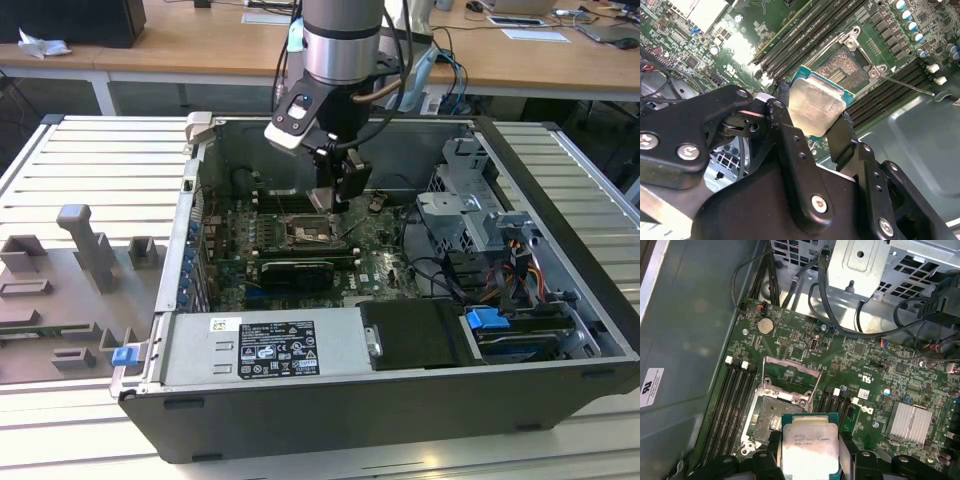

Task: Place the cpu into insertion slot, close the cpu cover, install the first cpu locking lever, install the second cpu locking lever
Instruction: 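Place the cpu into insertion slot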

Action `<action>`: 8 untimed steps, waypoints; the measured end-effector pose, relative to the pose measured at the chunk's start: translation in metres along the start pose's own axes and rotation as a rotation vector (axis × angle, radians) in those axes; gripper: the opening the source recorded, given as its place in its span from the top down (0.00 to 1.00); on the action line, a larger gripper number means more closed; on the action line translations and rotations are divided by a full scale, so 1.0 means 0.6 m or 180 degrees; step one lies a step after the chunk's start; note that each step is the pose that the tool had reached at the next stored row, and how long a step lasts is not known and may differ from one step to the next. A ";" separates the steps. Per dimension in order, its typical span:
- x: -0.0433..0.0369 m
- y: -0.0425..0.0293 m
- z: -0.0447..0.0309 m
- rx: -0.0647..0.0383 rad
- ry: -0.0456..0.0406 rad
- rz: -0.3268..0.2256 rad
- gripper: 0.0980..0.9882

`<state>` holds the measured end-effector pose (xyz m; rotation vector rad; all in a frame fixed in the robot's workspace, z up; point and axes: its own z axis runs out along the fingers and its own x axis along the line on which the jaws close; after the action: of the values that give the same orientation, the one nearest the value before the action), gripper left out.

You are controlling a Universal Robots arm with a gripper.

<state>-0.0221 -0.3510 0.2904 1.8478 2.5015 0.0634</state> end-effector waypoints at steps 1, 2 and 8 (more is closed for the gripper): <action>0.000 0.000 0.001 0.0004 -0.0013 0.0000 0.50; 0.000 0.000 0.003 0.0007 -0.0024 -0.0001 0.50; 0.000 0.000 0.006 0.0009 -0.0031 0.0020 0.50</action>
<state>-0.0222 -0.3511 0.2868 1.8527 2.4908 0.0509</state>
